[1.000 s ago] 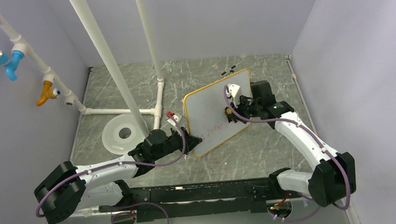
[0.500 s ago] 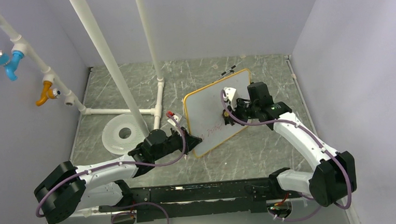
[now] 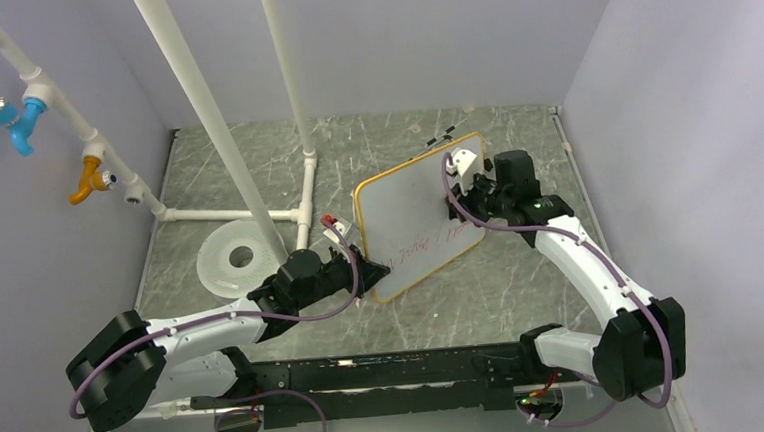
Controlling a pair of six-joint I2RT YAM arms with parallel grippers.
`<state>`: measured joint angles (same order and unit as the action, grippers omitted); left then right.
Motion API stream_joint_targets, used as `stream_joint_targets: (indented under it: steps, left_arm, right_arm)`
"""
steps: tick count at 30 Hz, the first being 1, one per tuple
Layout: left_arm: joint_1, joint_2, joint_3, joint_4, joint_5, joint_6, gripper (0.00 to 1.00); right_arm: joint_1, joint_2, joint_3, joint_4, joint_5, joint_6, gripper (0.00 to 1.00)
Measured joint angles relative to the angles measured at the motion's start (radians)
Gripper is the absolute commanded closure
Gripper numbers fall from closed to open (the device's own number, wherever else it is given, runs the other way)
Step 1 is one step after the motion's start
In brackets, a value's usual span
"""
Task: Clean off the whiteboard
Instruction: Erase the whiteboard at the center of the board.
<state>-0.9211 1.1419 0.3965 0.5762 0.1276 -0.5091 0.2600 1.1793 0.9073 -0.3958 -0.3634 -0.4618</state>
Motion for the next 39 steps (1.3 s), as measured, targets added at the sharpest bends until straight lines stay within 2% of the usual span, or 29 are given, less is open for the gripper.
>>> stream_joint_targets:
  steps: [7, 11, 18, 23, 28, 35, 39]
  left_arm:
    - [0.0, 0.0, 0.0, -0.002, -0.001, -0.005, 1.0]
    - [0.0, 0.0, 0.0, -0.002, -0.001, -0.005, 1.0]
    - [0.0, 0.0, 0.0, -0.002, 0.006, 0.003, 1.0]
    - [0.0, -0.001, 0.0, -0.002, 0.006, -0.004, 1.0]
    - [0.001, -0.002, 0.0, -0.005, 0.005, -0.007, 1.0]
    - [0.001, -0.002, 0.0, -0.004, 0.003, -0.005, 1.0]
    - [0.001, -0.002, 0.0, -0.004, 0.003, 0.0, 1.0]
  right_arm:
    - [0.08, 0.0, 0.001, -0.089, -0.179, -0.074, 1.0]
    - [0.05, -0.004, 0.0, -0.067, -0.144, -0.011, 1.0]
    - [-0.019, -0.006, 0.0, 0.015, 0.03, 0.035, 1.0]
    - [-0.004, 0.015, 0.0, -0.027, -0.039, -0.032, 1.0]
    - [0.056, 0.017, 0.009, -0.113, -0.171, -0.079, 1.0]
    - [0.011, 0.016, 0.023, -0.081, -0.114, -0.008, 1.0]
    - [-0.009, 0.016, 0.022, -0.063, -0.071, -0.024, 1.0]
